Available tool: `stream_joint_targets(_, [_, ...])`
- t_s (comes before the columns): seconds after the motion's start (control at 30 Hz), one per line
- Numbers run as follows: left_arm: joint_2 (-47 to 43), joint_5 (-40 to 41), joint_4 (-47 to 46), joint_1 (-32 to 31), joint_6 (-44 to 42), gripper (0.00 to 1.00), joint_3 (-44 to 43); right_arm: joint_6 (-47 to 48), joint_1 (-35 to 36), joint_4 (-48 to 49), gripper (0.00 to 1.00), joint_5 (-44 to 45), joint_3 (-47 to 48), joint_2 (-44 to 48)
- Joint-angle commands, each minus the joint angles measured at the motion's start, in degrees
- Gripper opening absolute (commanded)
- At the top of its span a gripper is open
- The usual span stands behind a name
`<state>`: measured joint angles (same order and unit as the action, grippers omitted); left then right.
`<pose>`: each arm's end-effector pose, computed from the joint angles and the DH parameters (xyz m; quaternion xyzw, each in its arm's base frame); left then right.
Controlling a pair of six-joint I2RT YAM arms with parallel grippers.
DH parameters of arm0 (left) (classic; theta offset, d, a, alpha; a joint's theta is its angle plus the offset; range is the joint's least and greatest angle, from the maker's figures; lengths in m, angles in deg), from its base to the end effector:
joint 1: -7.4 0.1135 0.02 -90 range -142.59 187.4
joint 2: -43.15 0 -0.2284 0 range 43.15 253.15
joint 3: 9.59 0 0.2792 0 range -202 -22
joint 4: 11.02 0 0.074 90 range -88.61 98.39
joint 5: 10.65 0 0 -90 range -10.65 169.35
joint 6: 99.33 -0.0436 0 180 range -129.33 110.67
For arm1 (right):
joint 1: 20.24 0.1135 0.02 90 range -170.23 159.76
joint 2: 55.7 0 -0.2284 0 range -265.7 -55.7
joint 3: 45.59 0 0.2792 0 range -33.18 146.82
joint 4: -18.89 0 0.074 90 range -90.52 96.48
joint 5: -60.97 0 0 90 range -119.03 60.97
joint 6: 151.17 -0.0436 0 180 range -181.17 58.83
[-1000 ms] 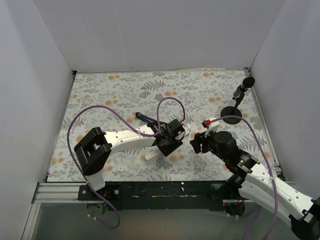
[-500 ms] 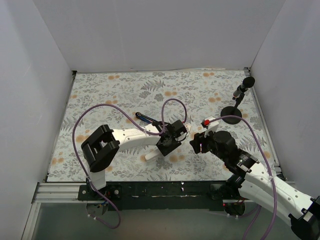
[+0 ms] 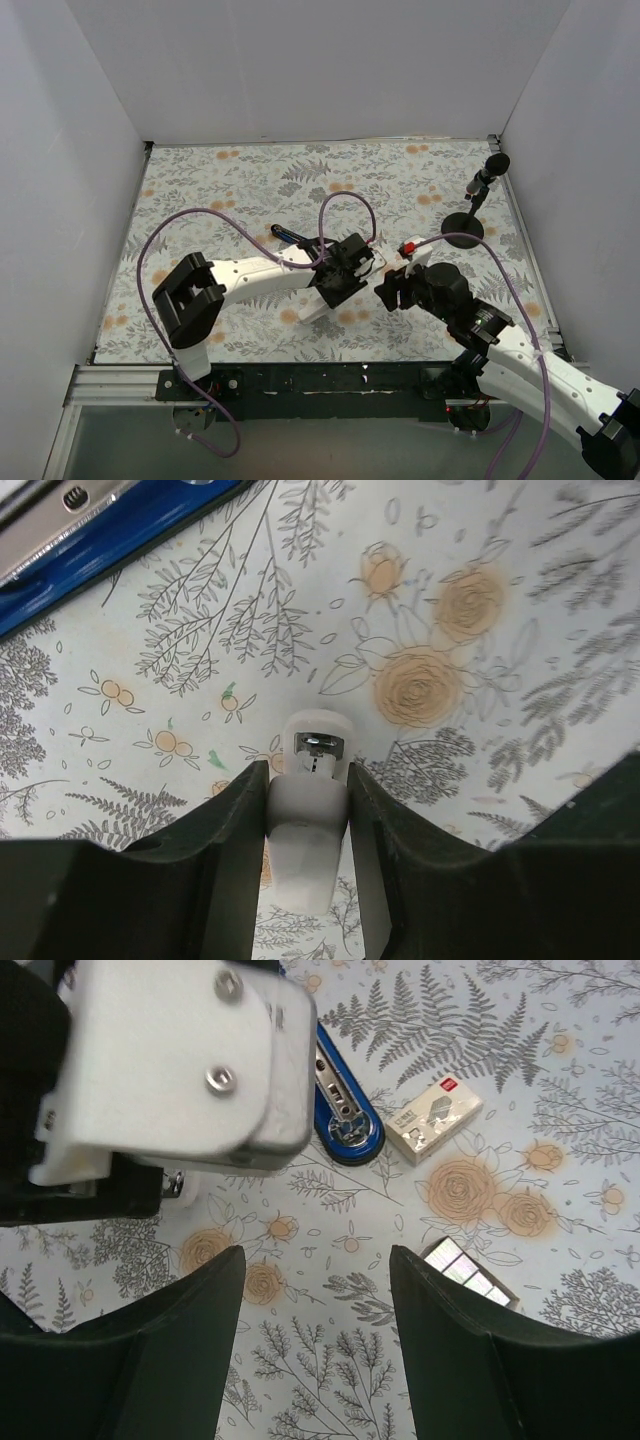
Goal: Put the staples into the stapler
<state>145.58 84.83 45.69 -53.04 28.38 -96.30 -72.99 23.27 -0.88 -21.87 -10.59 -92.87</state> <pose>0.1878 -0.3227 0.1490 0.1874 0.9692 -0.0843 0.1356 0.1675 0.1515 0.1971 -0.1922 0.8052 0.2135 0.5187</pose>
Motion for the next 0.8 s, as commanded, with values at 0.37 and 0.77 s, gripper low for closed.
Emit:
stream_joint_targets(0.37, [-25.7,-21.0,-11.2,0.8,-12.1,0.00,7.2,13.6,0.0,17.5,0.79,-34.0,-1.7,-0.4])
stream_joint_targets(0.77, [-28.6,-26.6,-14.3,0.9,-13.7,0.00,7.6,16.2,0.0,19.9,0.72,-43.0,4.6,-8.3])
